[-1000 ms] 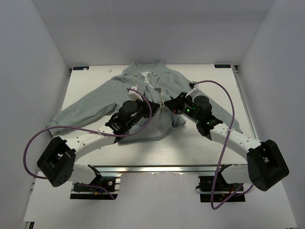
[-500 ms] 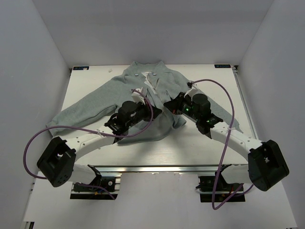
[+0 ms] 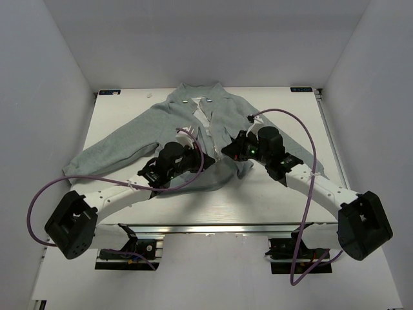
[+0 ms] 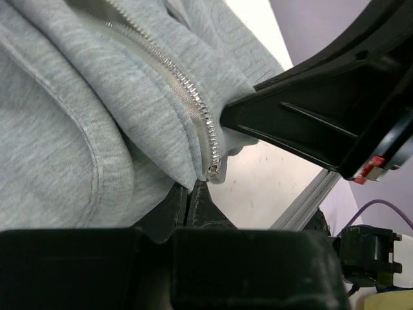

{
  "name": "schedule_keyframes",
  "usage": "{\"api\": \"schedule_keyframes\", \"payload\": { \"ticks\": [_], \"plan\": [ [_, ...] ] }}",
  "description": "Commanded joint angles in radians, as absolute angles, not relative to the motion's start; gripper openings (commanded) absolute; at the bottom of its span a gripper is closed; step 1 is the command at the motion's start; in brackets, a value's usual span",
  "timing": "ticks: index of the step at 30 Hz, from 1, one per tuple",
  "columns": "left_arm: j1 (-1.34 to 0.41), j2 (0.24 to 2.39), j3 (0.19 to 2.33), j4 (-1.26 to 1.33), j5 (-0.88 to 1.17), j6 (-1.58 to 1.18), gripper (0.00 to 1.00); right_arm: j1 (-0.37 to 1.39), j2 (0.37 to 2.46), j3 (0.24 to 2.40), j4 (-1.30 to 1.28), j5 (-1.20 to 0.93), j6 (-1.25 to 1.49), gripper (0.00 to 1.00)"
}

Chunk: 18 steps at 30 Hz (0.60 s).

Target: Zip up the jacket

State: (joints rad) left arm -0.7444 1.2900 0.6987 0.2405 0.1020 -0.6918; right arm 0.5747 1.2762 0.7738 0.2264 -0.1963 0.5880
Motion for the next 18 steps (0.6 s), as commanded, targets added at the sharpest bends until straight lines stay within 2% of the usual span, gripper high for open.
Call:
{"api": "schedule_keyframes", "payload": {
  "ticks": [1,5,9,13,15,18],
  "plan": [
    [-0.762,1.255,0.686,0.075,0.115,-0.733,0.0,0.554,1.279,0.856,0.187,-0.23,0.505,0.0],
    [-0.764,1.298,0.741,0.02,0.098,-0.726,0.0,0.557,1.322,0.801,0.137,-0.276,0.505,0.01],
    [-0.762,1.351,0.721,0.076,0.152,-0.749,0.0,0.561,1.318,0.762,0.135,-0.27,0.5,0.08],
    [-0.762,1.376,0.715,0.112,0.178,-0.813,0.0,0.568,1.31,0.77,0.062,-0.221,0.462,0.22],
    [-0.762,1.384,0.718,0.121,0.175,-0.836,0.0,0.571,1.31,0.781,-0.004,-0.216,0.414,0.33],
    [-0.764,1.397,0.727,0.117,0.181,-0.854,0.0,0.6,1.305,0.79,-0.078,-0.176,0.388,0.39]
  ]
}}
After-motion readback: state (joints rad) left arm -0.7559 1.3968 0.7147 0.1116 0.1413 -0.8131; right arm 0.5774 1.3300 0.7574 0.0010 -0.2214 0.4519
